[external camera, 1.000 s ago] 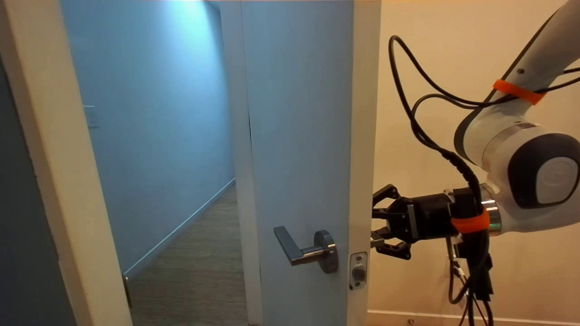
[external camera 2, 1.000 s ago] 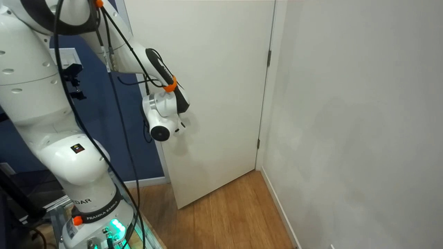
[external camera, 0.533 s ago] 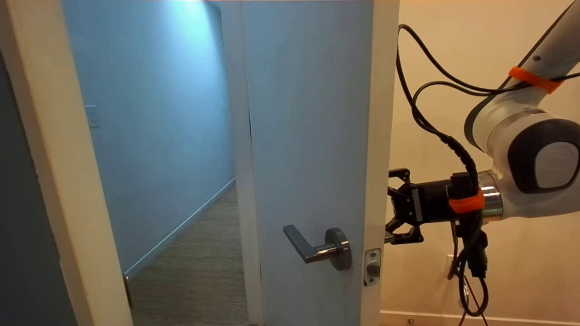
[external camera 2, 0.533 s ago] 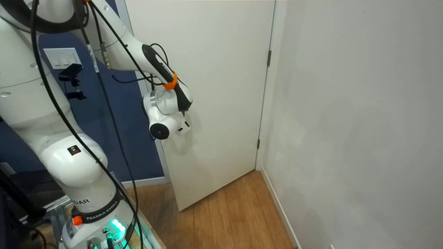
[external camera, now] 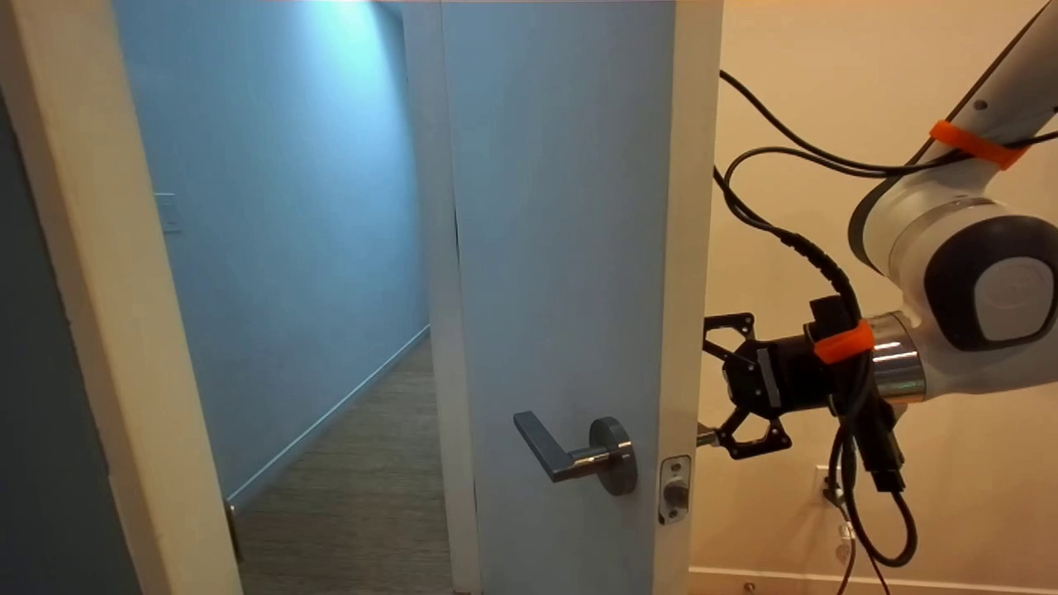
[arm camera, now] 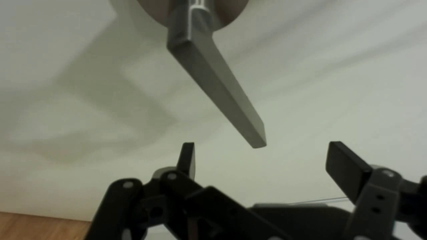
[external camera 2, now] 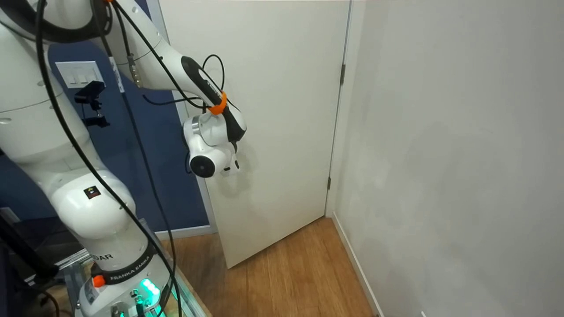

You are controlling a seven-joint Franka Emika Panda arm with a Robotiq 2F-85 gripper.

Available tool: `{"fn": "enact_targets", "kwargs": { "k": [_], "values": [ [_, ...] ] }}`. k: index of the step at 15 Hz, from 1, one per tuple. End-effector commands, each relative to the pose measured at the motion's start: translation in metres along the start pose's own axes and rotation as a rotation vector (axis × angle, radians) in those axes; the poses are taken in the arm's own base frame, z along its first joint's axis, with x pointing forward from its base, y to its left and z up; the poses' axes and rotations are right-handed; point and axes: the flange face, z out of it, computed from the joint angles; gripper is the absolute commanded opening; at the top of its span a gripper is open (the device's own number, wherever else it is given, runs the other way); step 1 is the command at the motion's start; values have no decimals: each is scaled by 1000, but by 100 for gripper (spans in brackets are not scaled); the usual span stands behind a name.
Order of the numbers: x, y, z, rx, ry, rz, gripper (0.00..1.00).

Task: Open the door

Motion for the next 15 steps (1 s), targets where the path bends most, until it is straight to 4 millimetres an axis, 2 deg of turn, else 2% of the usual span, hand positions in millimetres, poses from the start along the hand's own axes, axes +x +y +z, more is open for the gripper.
{"fn": "enact_targets", "kwargs": {
  "k": [1,3,4,5,8,9,11,15],
  "values": [
    [-4,-15,-18,-87,103,102,100],
    [1,-25,-40,-132,212,159,100],
    [-8,-22,-52,-149,228,176,100],
    [-12,-33,-44,-171,253,191,100],
    [-44,-38,-47,-240,283,173,100],
    [-54,-32,-61,-277,321,155,100],
    [-76,-34,-62,-353,393,138,100],
    [-115,-26,-89,-472,589,91,100]
  ]
}}
